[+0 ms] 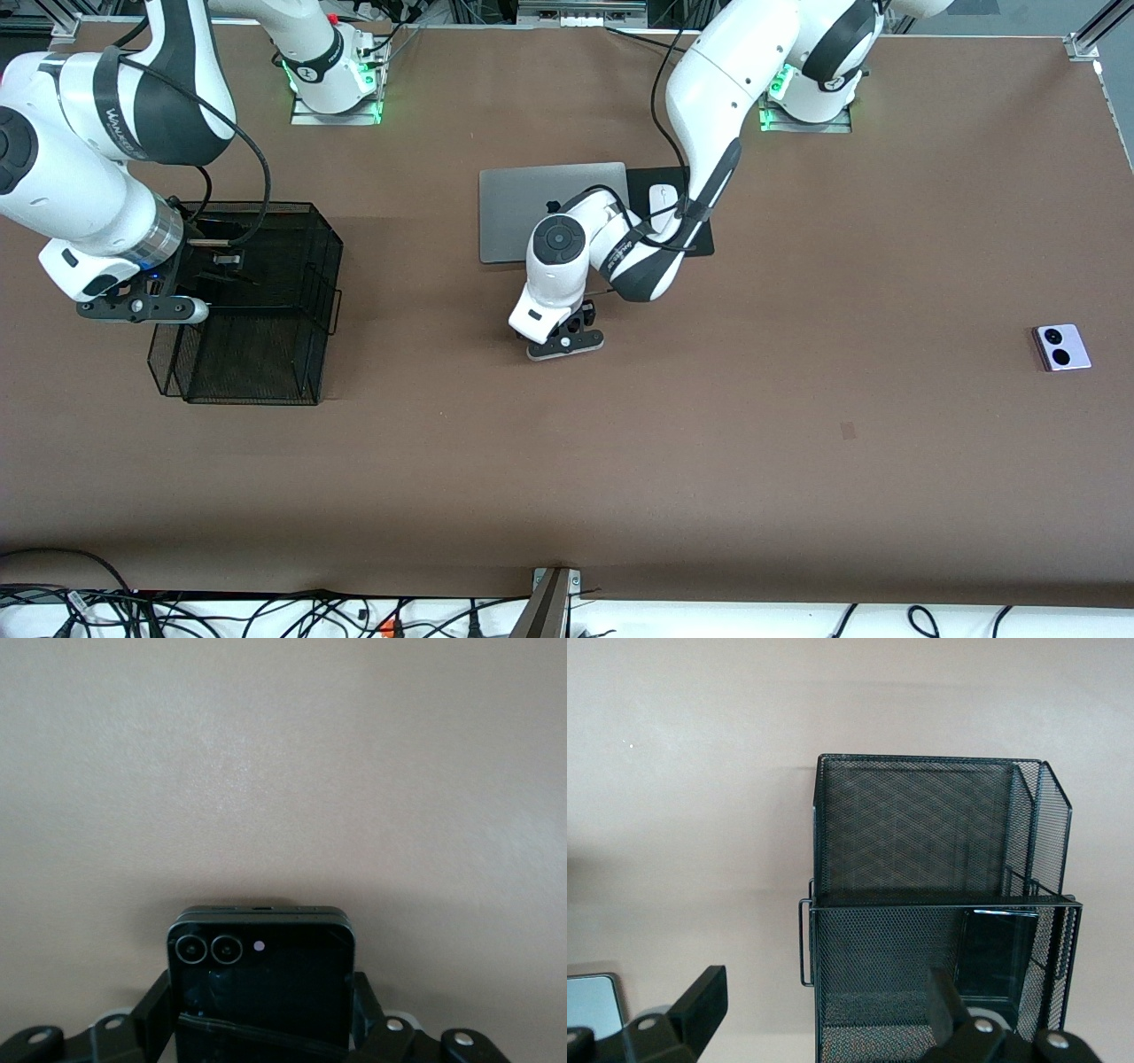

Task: Place phones with both arms
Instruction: 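Lower the black flip phone beside the laptop and open the left gripper, then reach the right gripper to the flip phone while the left gripper withdraws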

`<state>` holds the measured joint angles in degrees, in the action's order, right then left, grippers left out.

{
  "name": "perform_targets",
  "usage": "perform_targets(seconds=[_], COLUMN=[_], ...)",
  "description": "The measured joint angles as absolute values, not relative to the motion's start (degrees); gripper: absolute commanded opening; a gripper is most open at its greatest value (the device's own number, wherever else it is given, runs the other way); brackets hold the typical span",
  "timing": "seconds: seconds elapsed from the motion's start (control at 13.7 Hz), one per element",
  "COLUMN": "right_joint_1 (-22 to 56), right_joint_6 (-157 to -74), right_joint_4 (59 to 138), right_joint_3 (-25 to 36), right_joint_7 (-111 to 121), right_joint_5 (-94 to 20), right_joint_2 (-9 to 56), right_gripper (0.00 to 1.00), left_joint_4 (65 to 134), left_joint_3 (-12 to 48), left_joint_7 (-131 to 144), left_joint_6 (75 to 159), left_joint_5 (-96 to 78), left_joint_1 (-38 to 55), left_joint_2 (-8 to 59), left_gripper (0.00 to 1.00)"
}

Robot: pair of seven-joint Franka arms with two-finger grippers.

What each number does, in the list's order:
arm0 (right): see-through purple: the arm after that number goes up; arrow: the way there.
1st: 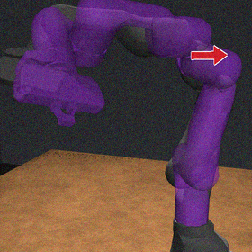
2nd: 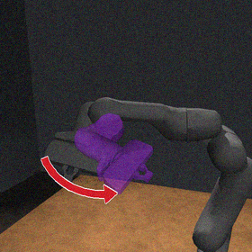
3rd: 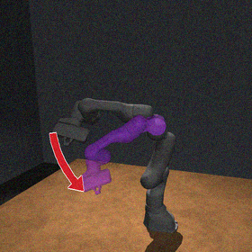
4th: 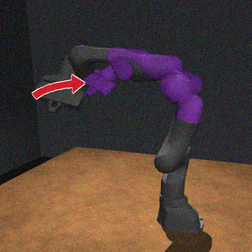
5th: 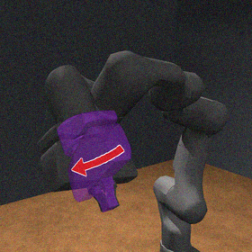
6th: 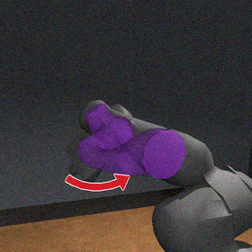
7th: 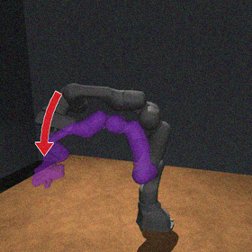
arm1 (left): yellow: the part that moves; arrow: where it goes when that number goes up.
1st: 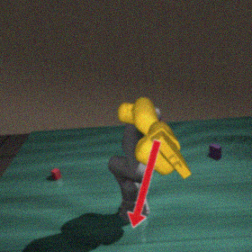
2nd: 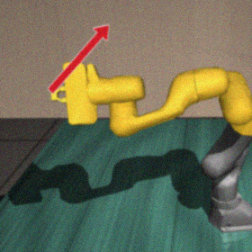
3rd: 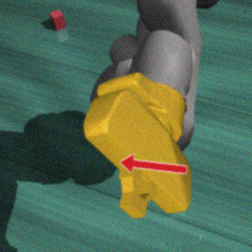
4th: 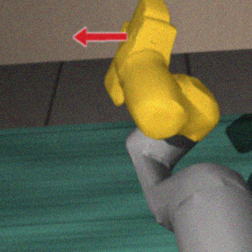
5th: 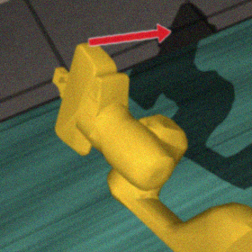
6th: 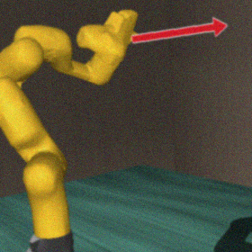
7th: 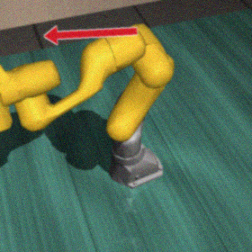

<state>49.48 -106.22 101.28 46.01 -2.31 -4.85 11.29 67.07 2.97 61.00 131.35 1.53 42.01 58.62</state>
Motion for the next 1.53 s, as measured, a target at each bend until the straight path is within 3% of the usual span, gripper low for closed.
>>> perform_targets(seconds=[0.15, 0.22, 0.29, 0.37, 0.88, 1.24, 1.53], right_joint_1=[49.5, 49.5, 49.5, 49.6, 49.8, 51.0, 53.7], right_joint_6=[-106.2, -106.2, -106.2, -106.2, -106.2, -106.2, -106.4], right_joint_4=[101.3, 101.3, 101.3, 101.3, 101.3, 101.3, 101.2], right_joint_3=[46.0, 46.0, 46.0, 46.0, 46.0, 46.0, 45.8], right_joint_7=[-2.3, -2.3, -2.3, -2.3, -2.3, -2.3, -2.3], right_joint_5=[-4.9, -4.9, -4.9, -4.9, -4.9, -4.9, -5.6], right_joint_2=[11.3, 11.3, 11.3, 11.3, 11.3, 11.3, 11.3], right_gripper=[0.99, 0.99, 0.99, 0.99, 0.99, 0.99, 0.99], left_joint_4=[67.0, 67.0, 67.0, 67.0, 66.3, 63.8, 63.9], left_joint_3=[2.9, 2.8, 2.8, 2.8, 2.7, 1.5, 1.3], left_joint_7=[62.6, 62.8, 63.0, 63.1, 63.3, 55.9, 45.6], left_joint_6=[131.6, 131.5, 131.5, 131.6, 131.4, 120.7, 109.8], left_joint_5=[1.5, 1.5, 1.5, 1.5, 1.5, 1.5, 1.5], left_joint_1=[42.0, 42.0, 42.0, 42.0, 42.0, 40.3, 33.6], left_joint_2=[58.9, 58.9, 58.9, 58.9, 59.4, 55.1, 49.1], left_gripper=[0.23, 0.43, 0.83, 1.00, 1.00, 1.00, 1.00])
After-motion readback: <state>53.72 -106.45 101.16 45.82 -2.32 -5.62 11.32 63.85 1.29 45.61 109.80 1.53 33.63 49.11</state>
